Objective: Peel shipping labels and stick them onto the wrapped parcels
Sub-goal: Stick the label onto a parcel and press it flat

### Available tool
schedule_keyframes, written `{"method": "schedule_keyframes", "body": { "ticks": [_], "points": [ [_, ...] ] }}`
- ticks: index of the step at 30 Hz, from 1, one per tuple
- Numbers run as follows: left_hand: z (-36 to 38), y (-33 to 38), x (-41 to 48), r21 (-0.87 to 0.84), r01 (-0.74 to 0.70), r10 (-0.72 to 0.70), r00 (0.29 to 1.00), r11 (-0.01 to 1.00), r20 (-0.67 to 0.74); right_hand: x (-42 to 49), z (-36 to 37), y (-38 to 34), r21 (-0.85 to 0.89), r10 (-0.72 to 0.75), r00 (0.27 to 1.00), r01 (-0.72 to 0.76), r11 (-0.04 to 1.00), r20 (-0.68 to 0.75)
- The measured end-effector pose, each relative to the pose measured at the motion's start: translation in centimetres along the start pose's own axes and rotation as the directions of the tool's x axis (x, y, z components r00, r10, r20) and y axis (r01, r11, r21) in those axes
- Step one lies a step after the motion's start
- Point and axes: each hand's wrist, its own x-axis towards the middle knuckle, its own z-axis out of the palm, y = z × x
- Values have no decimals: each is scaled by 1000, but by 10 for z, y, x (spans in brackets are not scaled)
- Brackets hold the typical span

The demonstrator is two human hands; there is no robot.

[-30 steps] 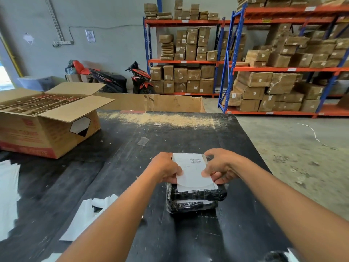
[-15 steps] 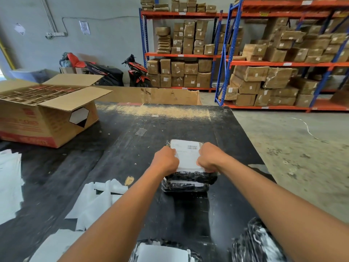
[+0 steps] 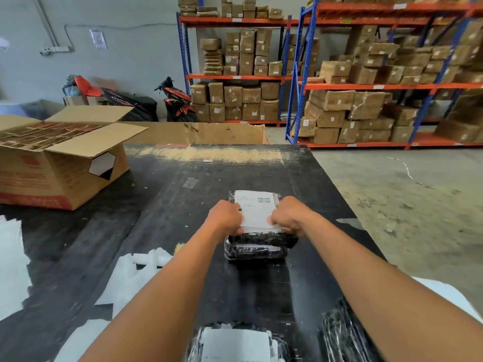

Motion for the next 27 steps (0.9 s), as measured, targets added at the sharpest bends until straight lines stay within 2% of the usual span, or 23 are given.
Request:
{"method": "schedule_keyframes", "body": {
  "ticks": [4, 8, 11, 23, 25, 27],
  "points": [
    [-4, -6, 3, 20, -52, 50, 996, 998, 80, -5, 6, 2, -16, -35, 999, 34, 999, -34],
    [-8, -1, -2, 32, -28, 28, 999, 999, 17, -8, 15, 5, -55, -41, 988, 33, 998, -152],
    [-10, 0, -9, -30, -11, 11, 1000, 999, -27, -12, 15, 6, -55, -51, 981, 42, 998, -185],
    [-11, -10, -15, 114, -62, 71, 994, 992, -77, -22, 6, 8, 23, -45, 989, 49, 999, -140],
    [-18, -15, -14, 121, -18, 26, 998, 992, -59, -21, 6, 7, 31, -39, 992, 43, 999, -122],
    [-26, -22, -12, 72, 47, -48, 999, 996, 17, -19, 6, 5, 41, -30, 995, 34, 999, -91]
  ]
}}
